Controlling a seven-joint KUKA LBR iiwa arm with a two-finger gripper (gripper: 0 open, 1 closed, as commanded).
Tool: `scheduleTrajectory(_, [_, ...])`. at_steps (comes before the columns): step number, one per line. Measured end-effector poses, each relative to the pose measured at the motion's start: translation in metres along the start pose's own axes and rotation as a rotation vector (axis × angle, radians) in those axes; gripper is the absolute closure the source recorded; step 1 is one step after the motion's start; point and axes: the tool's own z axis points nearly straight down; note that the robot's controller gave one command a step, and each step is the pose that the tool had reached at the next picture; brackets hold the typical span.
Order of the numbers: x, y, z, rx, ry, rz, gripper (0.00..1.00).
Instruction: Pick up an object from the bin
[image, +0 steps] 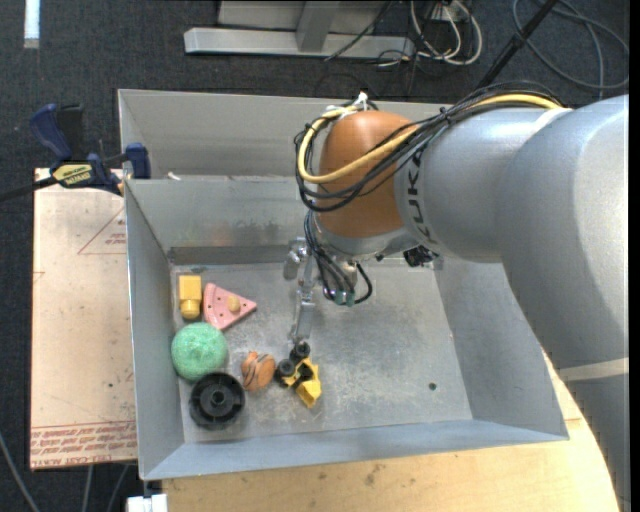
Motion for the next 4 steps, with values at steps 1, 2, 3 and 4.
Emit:
scheduleTrajectory(1, [0.041,0.035,0.018,0.001,0.000,0.009,0.00])
scheduleTrajectory(2, [0.047,0.048,0.036,0.000,-0.002,-0.158,0.00])
scheduleTrajectory(3, [0.028,0.051,0.043,0.000,-0.002,-0.151,0.00])
scheduleTrajectory(4, [0.033,0.062,0.044,0.002,-0.005,-0.231,0.00])
